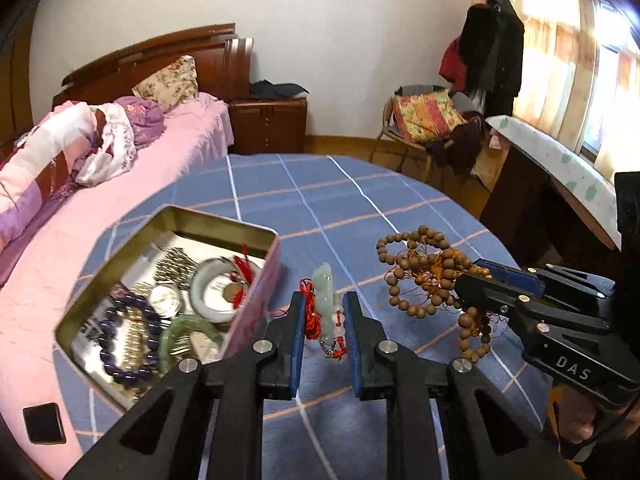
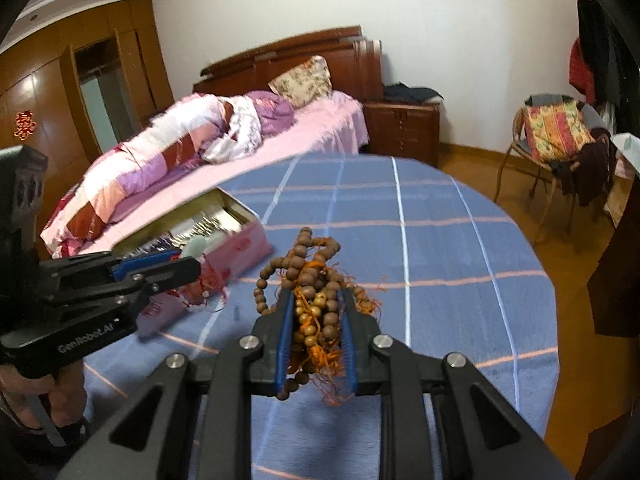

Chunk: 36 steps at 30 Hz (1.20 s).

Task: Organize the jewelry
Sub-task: 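Carry the jade pendant with the left gripper while the right gripper carries the wooden beads into the tin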

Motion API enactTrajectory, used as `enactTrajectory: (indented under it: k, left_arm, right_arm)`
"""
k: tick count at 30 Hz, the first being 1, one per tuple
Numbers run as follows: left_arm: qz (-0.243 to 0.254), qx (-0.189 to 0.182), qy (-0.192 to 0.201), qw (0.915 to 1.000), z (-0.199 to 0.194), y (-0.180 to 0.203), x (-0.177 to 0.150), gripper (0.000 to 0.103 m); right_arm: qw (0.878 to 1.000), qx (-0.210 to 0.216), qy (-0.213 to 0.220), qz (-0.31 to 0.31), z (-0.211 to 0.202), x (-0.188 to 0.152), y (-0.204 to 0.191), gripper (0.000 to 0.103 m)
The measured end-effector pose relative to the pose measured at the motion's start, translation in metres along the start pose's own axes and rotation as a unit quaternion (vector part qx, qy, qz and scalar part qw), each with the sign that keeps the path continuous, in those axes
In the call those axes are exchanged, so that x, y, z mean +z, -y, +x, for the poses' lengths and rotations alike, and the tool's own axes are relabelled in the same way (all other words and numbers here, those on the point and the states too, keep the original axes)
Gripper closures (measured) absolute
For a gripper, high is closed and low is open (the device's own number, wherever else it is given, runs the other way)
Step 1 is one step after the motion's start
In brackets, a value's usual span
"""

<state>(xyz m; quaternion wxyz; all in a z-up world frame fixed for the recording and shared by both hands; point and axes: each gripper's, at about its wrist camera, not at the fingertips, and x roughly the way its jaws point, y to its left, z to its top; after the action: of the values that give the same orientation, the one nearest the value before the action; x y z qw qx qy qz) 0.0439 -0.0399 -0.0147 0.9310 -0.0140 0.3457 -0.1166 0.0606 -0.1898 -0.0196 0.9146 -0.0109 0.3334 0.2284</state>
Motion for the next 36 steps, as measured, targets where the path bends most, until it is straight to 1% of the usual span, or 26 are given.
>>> enactTrajectory:
  k: [9, 14, 26, 36]
  left_arm:
    - [-0.018, 0.026, 0.022, 0.9993, -0.017, -0.026, 0.005, 0.085]
    - [-0.034, 0.037, 0.026, 0.9984, -0.02, -0.042, 0.005, 0.085]
    - [-0.062, 0.069, 0.046, 0.9946, -0.036, -0.075, 0.008, 0.085]
    - [-0.082, 0.089, 0.033, 0.9921, -0.028, -0.101, 0.002, 0.085]
  right_arm:
    - [0.999, 0.018, 0.02, -0.017, 0.002, 0.018, -0.022, 0.079]
    - [0.999, 0.029, 0.029, -0.029, 0.005, 0.03, -0.034, 0.079]
    - [0.996, 0.056, 0.037, -0.063, 0.021, 0.051, -0.072, 0.079]
    - [0.994, 0.067, 0.024, -0.081, 0.044, 0.056, -0.093, 0.079]
